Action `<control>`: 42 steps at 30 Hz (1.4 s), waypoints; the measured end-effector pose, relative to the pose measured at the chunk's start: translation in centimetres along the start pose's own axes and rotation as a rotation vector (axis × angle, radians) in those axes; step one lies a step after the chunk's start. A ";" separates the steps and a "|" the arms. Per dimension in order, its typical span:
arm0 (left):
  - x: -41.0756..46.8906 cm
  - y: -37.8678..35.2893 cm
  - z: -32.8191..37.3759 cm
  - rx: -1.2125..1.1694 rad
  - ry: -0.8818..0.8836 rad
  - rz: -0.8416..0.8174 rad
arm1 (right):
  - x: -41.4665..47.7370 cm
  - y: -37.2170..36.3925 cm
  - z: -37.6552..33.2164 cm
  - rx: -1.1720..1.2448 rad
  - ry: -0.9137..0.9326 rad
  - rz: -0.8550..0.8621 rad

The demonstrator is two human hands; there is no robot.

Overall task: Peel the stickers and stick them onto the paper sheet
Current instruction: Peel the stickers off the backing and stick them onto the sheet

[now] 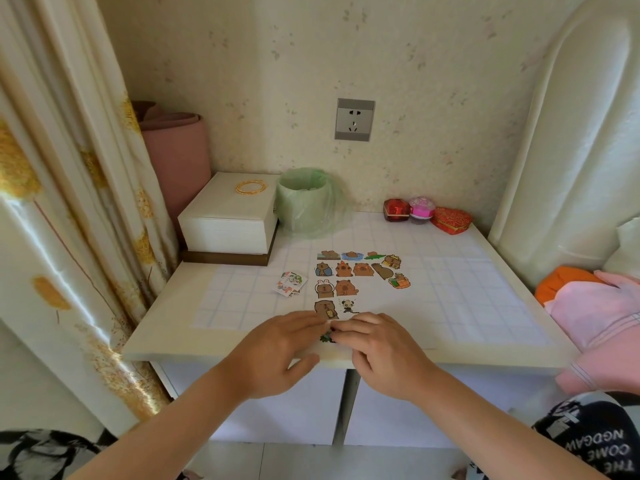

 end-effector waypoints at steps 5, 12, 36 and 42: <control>-0.3 -1.0 -0.3 0.125 0.011 -0.033 | -0.2 0.0 0.6 0.047 -0.016 0.012; -0.1 -0.6 0.4 0.249 -0.042 -0.016 | -0.4 -0.1 0.9 0.040 -0.041 -0.008; 0.4 1.4 -1.3 -0.071 0.139 -0.098 | 0.7 1.0 1.9 0.146 -0.123 -0.033; 2.5 3.7 -5.1 -0.150 0.352 -0.053 | 5.1 1.0 3.2 0.321 -0.237 -0.214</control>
Point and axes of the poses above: each hand's wrist, its own x-axis towards the middle knuckle, its own y-axis out of the back of the hand, z = x × y, the point moved 10 cm from there along x, towards the middle knuckle, and after that the axes turned 13 degrees about -z, right-handed, at the moved point
